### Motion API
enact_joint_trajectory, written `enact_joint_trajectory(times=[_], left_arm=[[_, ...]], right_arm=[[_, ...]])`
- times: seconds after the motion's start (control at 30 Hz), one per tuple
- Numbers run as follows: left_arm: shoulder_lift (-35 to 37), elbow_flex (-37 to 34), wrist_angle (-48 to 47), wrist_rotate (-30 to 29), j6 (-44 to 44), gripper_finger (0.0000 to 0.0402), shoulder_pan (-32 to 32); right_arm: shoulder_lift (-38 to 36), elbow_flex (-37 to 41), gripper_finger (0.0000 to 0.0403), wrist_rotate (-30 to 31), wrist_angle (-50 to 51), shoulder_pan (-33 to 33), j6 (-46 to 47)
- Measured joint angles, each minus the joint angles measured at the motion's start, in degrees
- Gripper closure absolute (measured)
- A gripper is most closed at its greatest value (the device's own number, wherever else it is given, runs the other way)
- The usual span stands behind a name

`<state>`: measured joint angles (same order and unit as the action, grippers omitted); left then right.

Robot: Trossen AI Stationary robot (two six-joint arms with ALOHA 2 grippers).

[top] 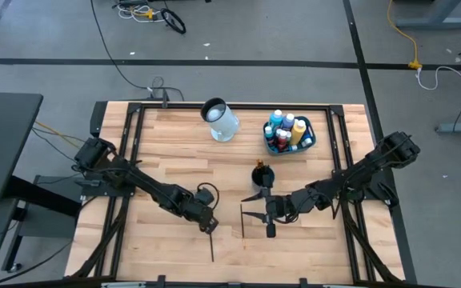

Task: Pick & Place Paint Supplies
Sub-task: Put the silver paintbrush into the blue cup

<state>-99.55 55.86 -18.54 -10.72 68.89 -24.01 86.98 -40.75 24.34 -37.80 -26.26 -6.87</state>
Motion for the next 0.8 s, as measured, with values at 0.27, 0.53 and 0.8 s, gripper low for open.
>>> enact_joint_trajectory(times=[0.27,0.53,0.8], left_arm=[[0.0,0.0,-1.15,3.64,-19.75,0.0362,0.46],[0.0,0.0,-1.29,8.94,-29.15,0.0334,1.55],[0.0,0.0,-0.56,4.27,-60.38,0.0245,0.58]], right_arm=[[0.0,0.0,0.0234,-3.34,0.28,0.0,0.38],[0.0,0.0,0.0234,-4.41,0.86,0.0,0.22],[0.0,0.0,0.0234,-4.39,1.62,0.0,0.13]])
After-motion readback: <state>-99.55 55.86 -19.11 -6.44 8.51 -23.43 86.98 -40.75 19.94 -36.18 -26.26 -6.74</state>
